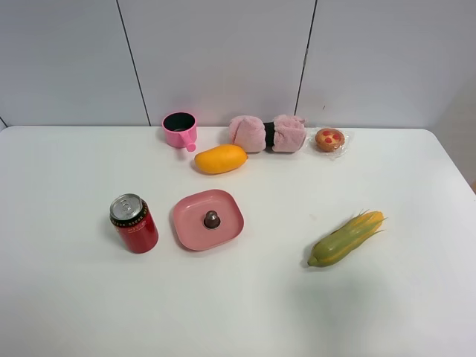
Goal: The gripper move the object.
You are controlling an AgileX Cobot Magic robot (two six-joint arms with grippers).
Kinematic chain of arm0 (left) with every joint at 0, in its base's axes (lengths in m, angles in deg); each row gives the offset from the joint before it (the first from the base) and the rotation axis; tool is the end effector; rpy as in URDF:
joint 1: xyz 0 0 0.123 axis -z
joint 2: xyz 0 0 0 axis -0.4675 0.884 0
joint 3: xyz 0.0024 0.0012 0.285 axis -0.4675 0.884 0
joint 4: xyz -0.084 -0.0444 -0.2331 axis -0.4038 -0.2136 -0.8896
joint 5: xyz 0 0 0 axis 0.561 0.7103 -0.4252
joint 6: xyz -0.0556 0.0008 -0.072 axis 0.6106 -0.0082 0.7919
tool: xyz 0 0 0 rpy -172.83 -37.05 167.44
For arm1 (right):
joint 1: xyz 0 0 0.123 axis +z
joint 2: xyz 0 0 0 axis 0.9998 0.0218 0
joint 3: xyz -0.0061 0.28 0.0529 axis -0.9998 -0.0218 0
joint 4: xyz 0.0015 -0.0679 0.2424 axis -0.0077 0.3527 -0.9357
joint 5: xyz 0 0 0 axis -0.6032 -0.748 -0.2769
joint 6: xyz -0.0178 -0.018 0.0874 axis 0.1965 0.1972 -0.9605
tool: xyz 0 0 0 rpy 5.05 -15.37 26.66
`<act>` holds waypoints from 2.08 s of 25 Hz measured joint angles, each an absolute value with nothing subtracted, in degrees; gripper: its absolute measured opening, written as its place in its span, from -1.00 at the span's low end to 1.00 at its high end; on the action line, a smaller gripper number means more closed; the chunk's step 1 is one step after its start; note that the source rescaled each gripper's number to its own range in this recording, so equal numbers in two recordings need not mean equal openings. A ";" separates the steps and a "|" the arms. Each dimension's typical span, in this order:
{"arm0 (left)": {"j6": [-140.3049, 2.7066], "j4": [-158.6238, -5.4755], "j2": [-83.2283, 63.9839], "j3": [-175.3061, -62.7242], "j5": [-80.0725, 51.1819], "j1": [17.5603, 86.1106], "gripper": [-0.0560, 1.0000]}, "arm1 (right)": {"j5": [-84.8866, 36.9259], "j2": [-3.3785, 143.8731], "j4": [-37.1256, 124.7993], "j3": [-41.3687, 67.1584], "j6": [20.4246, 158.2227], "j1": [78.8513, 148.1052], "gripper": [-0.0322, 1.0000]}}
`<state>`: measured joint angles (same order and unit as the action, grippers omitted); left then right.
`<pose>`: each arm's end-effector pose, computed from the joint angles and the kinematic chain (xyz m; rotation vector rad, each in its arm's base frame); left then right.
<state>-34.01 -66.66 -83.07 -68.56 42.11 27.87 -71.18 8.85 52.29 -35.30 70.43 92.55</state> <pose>-0.0065 0.0026 0.2801 -0.0146 2.0242 0.0313 0.0268 0.0011 0.2978 -0.1442 2.1100 -0.0136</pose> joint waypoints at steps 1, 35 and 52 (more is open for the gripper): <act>-34.01 -66.66 -83.07 -68.56 42.11 27.87 1.00 | -71.58 7.14 52.29 -36.11 70.22 92.55 0.97; -34.01 -66.66 -83.07 -68.56 42.11 27.87 1.00 | -75.83 -3.03 52.18 -38.58 65.55 88.05 0.97; -34.01 -66.66 -83.07 -68.56 42.11 27.87 1.00 | -75.83 -3.03 52.18 -38.58 65.55 88.05 0.97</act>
<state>-34.01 -66.66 -83.07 -68.56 42.11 27.87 -75.83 -3.03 52.18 -38.58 65.55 88.05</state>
